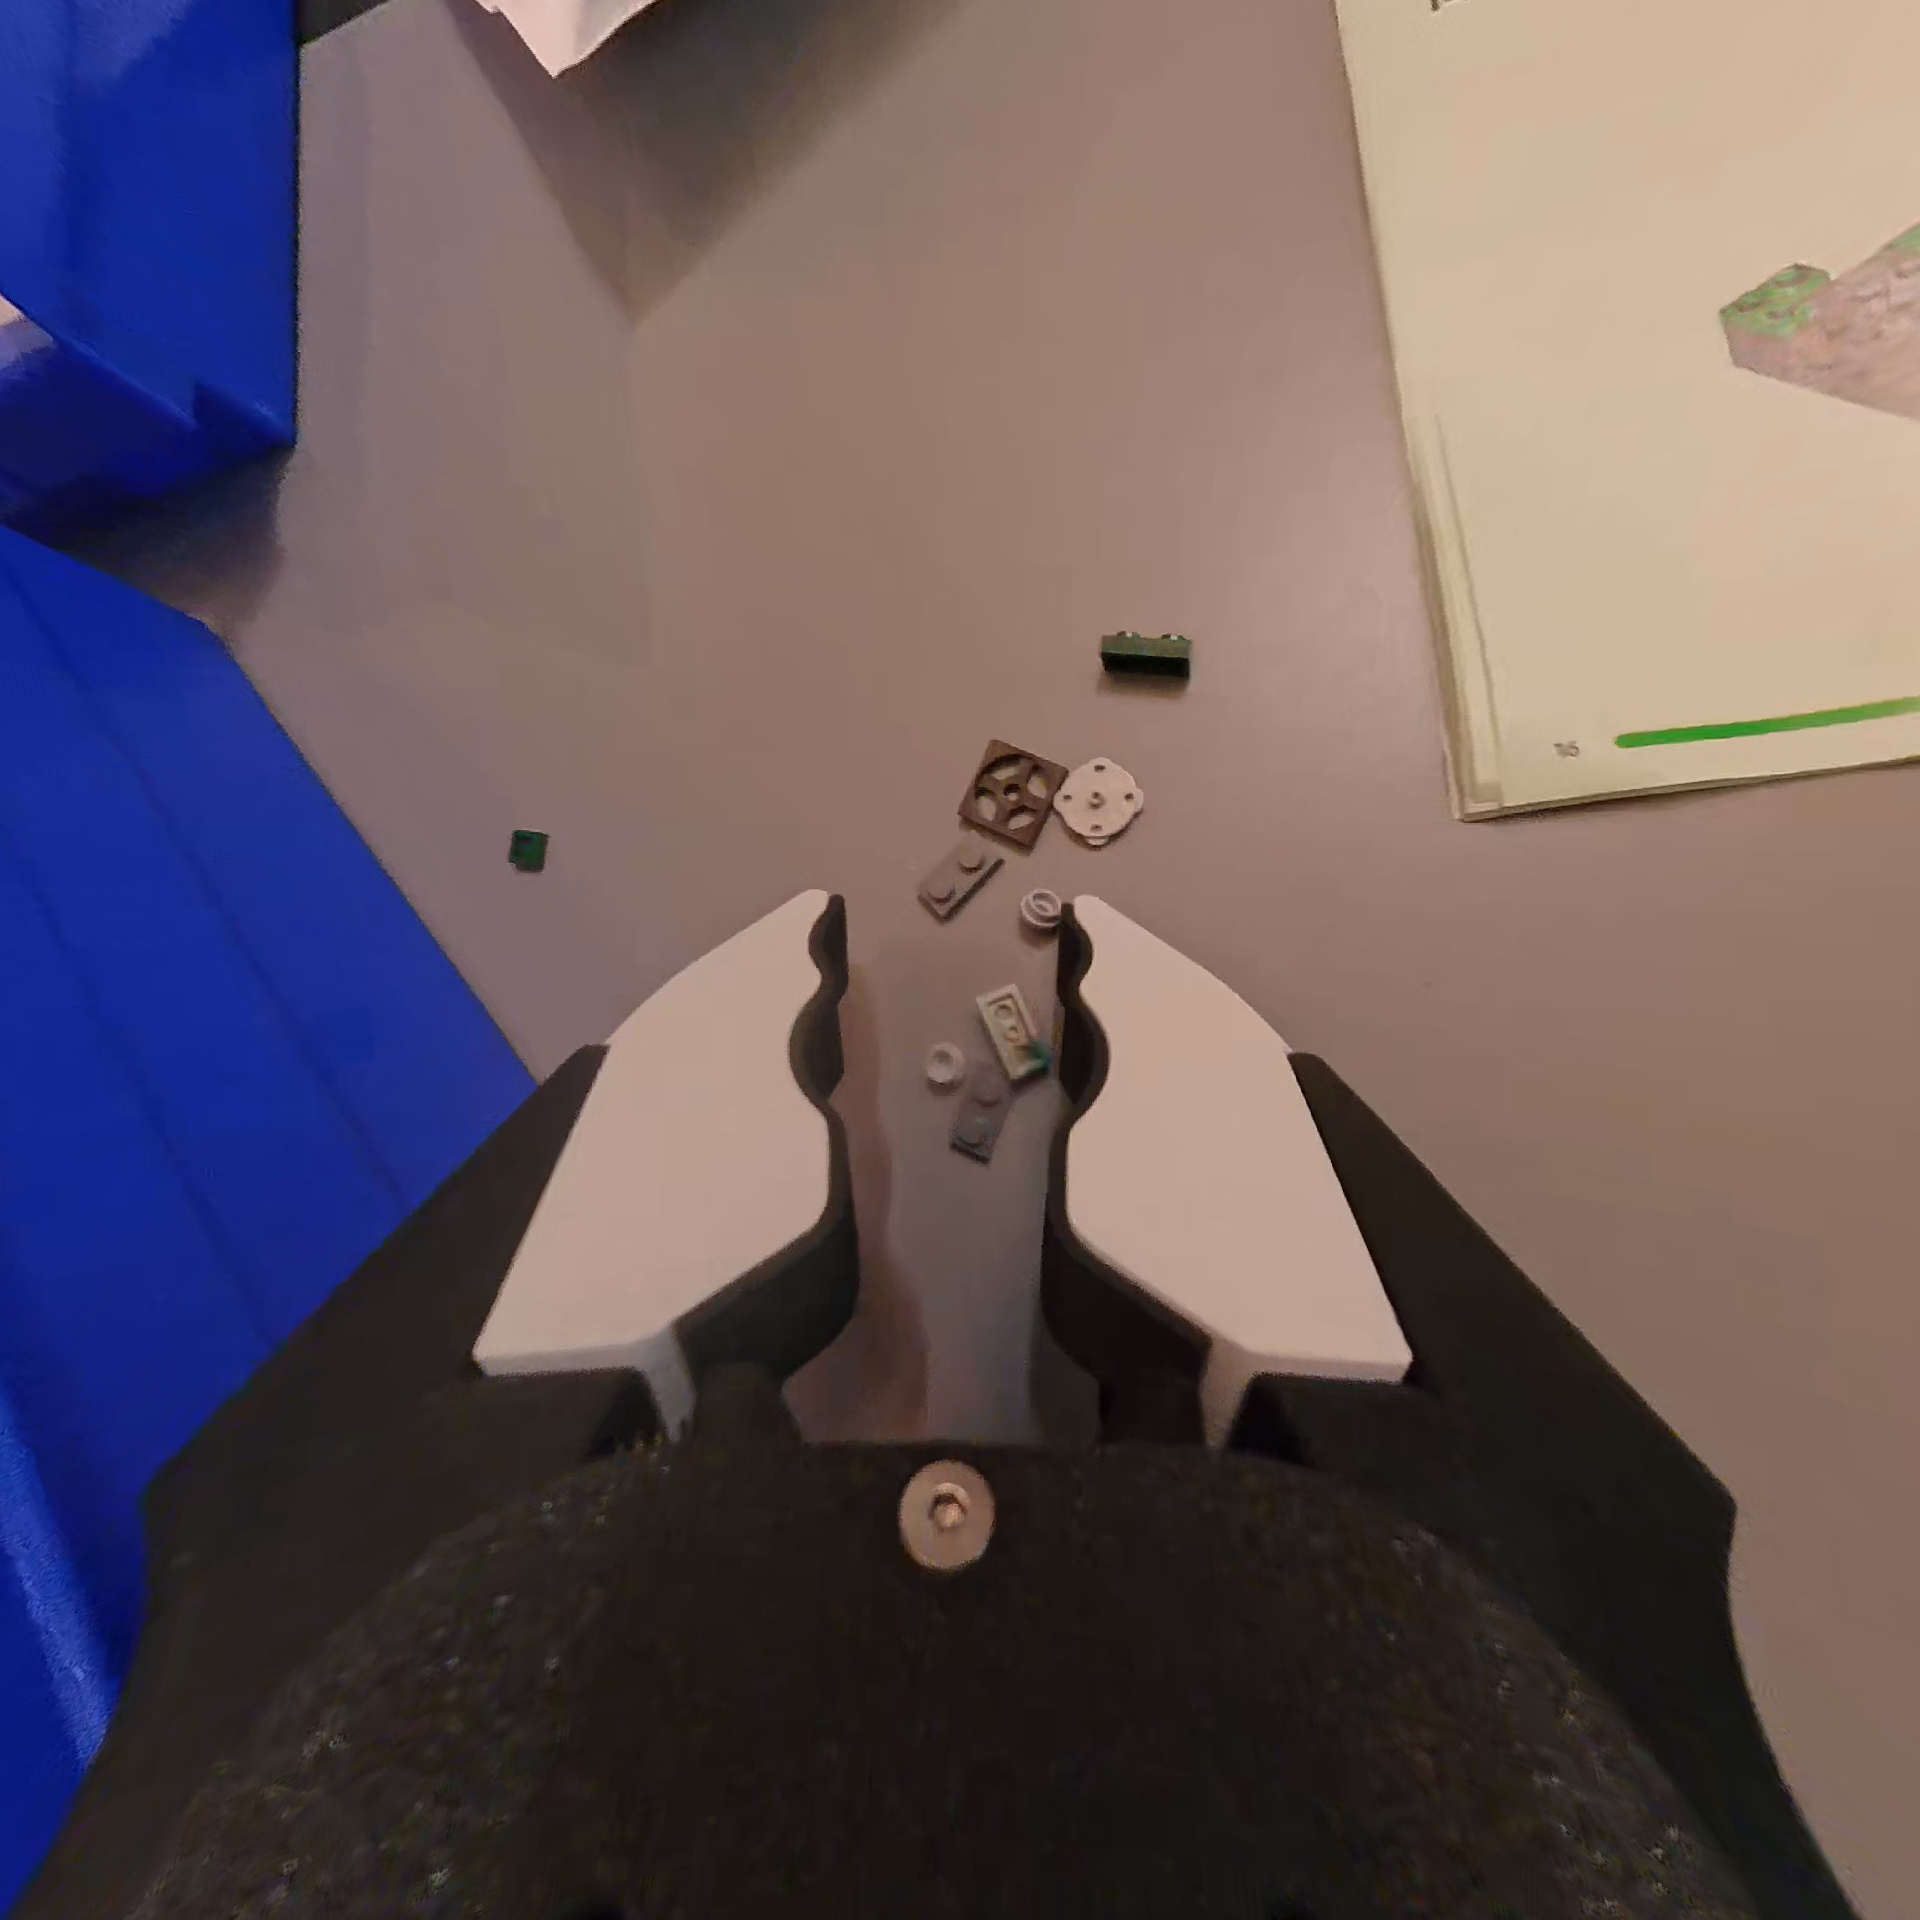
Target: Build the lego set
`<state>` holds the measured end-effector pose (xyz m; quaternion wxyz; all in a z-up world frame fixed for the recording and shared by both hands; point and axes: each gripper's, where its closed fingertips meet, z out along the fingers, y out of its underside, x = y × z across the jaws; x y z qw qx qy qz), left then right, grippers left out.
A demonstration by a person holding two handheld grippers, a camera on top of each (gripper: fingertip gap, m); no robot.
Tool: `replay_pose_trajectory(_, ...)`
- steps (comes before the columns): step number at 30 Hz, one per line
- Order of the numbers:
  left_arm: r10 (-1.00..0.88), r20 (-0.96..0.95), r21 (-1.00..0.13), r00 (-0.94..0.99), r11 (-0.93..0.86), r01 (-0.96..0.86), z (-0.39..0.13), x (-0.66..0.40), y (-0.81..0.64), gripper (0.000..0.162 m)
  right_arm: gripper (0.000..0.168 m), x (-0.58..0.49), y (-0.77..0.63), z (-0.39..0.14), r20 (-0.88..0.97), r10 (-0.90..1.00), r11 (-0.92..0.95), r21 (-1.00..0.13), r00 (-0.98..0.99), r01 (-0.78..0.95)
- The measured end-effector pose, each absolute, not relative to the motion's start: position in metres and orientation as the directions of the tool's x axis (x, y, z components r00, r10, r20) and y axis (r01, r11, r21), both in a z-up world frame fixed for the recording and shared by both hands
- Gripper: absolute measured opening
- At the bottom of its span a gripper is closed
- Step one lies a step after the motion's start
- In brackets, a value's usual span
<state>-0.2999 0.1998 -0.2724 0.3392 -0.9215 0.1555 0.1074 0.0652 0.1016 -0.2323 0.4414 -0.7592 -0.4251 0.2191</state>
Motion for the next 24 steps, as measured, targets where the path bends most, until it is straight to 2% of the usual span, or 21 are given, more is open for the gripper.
replay_pose_trajectory(4,-0.195,-0.324,-0.592,0.926,-0.722,-0.359,-0.270,-0.311,0.204,0.037,0.021,0.066,0.102,-0.232,0.039,0.839,-0.252,-0.857,0.543,0.450)
replay_pose_trajectory(14,-0.314,-0.266,-0.557,0.911,-0.721,-0.412,-0.275,-0.312,0.203,0.032,0.021,0.065,0.101,-0.237,0.021,0.844,-0.267,-0.850,0.535,0.454)
replay_pose_trajectory(24,-0.253,-0.085,-0.624,0.964,-0.740,-0.249,-0.279,-0.303,0.207,0.024,0.021,0.064,0.099,-0.243,0.009,0.850,-0.280,-0.840,0.526,0.466)
